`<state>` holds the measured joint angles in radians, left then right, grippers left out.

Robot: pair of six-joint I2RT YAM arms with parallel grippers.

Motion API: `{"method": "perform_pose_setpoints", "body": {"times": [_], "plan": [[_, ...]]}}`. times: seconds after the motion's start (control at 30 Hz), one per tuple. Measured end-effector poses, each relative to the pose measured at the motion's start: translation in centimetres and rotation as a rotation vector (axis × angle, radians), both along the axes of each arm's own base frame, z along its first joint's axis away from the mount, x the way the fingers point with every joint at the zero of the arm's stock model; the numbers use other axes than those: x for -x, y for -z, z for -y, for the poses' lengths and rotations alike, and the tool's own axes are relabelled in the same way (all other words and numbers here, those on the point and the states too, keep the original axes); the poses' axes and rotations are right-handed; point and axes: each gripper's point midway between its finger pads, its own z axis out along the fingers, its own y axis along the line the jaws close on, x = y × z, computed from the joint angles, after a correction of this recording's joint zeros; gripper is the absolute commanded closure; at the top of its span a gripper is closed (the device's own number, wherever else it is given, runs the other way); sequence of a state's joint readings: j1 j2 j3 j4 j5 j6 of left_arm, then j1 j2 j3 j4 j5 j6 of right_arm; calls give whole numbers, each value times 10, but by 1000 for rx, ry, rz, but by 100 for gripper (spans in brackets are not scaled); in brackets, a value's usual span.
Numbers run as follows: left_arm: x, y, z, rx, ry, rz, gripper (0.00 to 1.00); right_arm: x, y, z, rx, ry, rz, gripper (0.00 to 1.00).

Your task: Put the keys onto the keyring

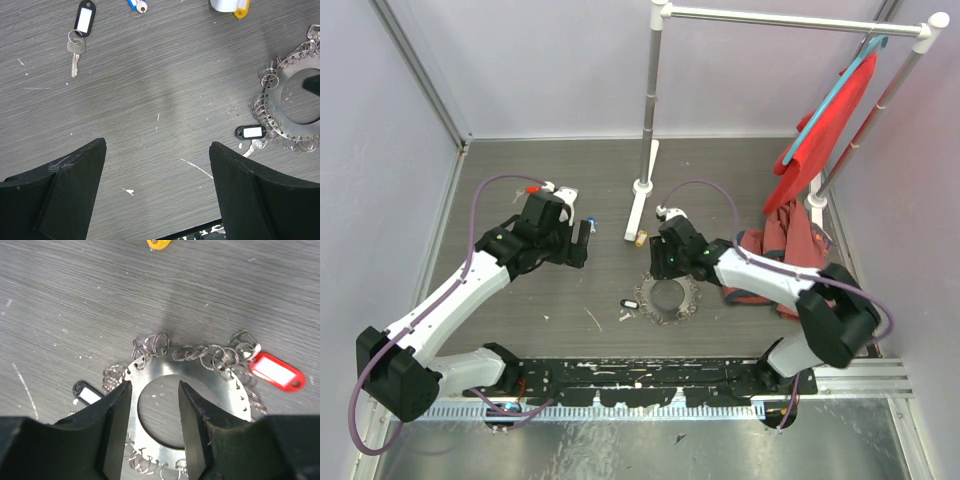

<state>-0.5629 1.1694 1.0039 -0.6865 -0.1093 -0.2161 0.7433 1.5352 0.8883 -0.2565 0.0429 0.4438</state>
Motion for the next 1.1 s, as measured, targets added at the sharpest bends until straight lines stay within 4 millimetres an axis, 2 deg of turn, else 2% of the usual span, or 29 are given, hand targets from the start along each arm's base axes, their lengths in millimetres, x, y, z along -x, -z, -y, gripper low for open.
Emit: {"method": "perform_pose_setpoints", "body": {"times": [0.13,0.3,0.43,0.53,0.83,1.1], "plan": [[0,0,0,0,0,0,9,6,-27,14,-52,61,70,52],[0,0,0,0,0,0,9,28,-35,23,-85,157,64,58],[0,0,0,0,-1,0,9,64,-28,6,-75,171,9,60],[0,0,0,0,-1,0,9,86,-17,2,-59,197,-58,63],[0,0,0,0,0,0,10,104,14,14,22,301,-177,66],[0,0,0,2,1,-1,10,111,23,11,29,300,-222,68]]}}
